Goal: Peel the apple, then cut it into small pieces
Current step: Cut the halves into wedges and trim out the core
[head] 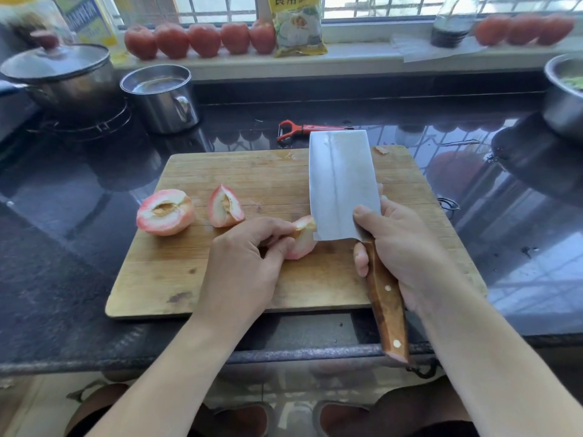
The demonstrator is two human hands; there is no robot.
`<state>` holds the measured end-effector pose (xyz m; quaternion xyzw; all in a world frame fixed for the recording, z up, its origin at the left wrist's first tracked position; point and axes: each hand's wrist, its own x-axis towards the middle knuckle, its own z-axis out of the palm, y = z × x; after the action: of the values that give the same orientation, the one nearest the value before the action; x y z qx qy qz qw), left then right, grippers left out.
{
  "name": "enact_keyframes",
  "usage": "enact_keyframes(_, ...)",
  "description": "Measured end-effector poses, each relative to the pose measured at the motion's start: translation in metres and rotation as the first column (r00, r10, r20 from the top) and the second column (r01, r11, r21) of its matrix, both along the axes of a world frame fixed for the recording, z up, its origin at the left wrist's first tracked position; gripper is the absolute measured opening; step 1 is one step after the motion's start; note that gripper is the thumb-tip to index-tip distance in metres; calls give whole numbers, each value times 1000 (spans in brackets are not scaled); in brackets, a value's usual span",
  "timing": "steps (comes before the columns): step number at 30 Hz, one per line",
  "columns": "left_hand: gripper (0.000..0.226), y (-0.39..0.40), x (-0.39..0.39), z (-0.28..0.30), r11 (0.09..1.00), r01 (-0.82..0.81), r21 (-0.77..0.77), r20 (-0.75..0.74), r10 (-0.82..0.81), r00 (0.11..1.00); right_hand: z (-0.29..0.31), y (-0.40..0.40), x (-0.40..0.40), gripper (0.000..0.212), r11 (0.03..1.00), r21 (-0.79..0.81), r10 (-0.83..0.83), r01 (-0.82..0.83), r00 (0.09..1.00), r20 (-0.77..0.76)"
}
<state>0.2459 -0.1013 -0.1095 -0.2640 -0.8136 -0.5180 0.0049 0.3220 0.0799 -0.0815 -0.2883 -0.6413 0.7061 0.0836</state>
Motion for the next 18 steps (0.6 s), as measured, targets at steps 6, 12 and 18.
enact_keyframes(6,25,1,0,0,1000,15,3,-7,-15,1000,1,-4,9,19,999,25,48,-48,999,23)
enact_keyframes(12,22,0,2,-3,998,27,-51,-189,-36,981,13,2,5,17,982,174,55,-68,996,73)
enact_keyframes(18,20,6,5,-7,997,-28,-68,-246,10,969,18,0,17,18,961,271,40,-62,996,85)
